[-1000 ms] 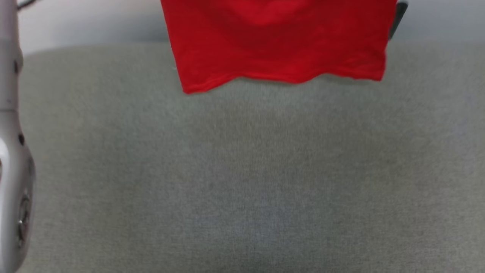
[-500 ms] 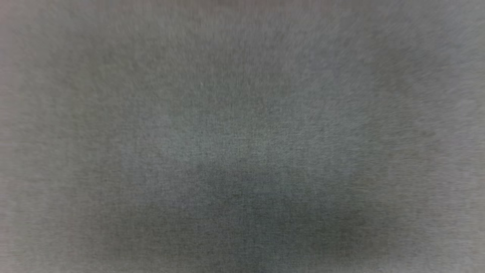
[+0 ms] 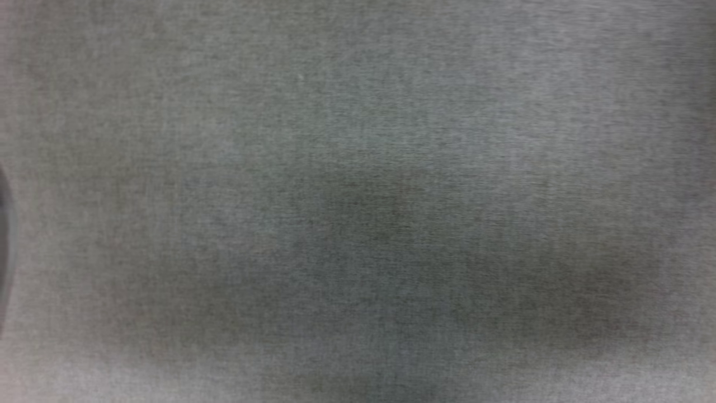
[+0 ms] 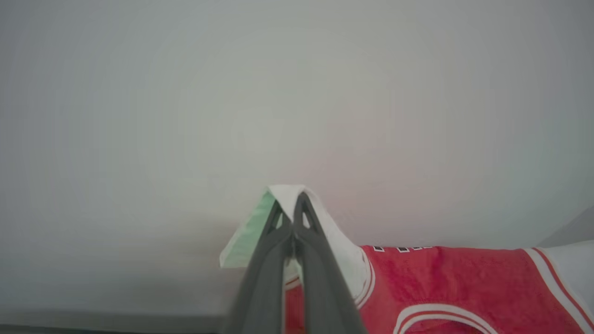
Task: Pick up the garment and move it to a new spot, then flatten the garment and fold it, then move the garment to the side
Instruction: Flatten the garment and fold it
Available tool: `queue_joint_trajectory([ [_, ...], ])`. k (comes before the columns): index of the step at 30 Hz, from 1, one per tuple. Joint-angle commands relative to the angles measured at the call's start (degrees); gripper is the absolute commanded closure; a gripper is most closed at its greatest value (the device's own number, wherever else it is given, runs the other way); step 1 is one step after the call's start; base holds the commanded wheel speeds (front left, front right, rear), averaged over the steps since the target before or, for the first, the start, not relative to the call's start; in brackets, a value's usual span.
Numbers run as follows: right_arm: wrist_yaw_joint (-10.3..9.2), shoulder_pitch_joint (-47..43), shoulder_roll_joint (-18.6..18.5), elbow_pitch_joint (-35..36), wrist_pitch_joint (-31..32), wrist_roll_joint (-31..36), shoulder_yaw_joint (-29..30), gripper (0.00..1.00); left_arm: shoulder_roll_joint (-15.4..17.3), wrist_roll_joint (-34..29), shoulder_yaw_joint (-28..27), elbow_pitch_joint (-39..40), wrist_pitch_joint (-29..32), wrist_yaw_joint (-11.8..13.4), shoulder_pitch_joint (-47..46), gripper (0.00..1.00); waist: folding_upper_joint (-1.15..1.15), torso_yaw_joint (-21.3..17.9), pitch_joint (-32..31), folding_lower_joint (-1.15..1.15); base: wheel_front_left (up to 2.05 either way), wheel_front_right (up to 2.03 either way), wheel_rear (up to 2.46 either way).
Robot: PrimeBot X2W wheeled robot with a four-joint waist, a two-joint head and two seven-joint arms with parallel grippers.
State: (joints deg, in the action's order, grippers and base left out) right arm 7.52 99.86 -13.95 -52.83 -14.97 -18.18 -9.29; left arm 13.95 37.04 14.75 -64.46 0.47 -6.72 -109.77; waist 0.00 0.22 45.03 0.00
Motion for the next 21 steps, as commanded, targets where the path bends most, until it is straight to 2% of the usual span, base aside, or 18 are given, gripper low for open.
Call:
queue_joint_trajectory([
  [1,-0.06,-0.9,-0.6,-0.5,-0.3,-1.2,-1.3,1.00,0.2,0.5,0.2,-0.8,0.8,-0.4,0.6,1.00,0.00,1.6,-1.0,0.00,0.00,0.00,0.00],
  [4,-0.06,-1.8,-1.7,-2.0,0.9,-4.9,-4.7,1.00,0.3,1.3,0.8,-3.1,3.7,-0.7,2.8,1.00,0.00,2.1,-4.3,0.00,0.00,0.00,0.00],
  [9,-0.06,-6.9,-4.1,-0.9,7.6,-13.6,-11.6,1.00,1.1,3.2,1.7,-5.5,9.6,-0.8,7.6,1.00,0.00,2.4,-10.7,0.00,0.00,0.00,0.00],
  [14,-0.06,-14.9,-8.6,3.3,15.5,-22.2,-17.9,1.00,2.3,4.4,4.0,-4.5,13.7,-0.8,15.1,1.00,0.00,2.2,-17.5,0.00,0.00,0.00,0.00],
  [21,-0.06,-27.6,-15.9,9.0,24.7,-31.2,-23.2,1.00,4.5,7.8,6.6,-0.5,18.2,-0.8,27.4,1.00,0.00,2.8,-26.2,0.00,0.00,0.00,0.00],
])
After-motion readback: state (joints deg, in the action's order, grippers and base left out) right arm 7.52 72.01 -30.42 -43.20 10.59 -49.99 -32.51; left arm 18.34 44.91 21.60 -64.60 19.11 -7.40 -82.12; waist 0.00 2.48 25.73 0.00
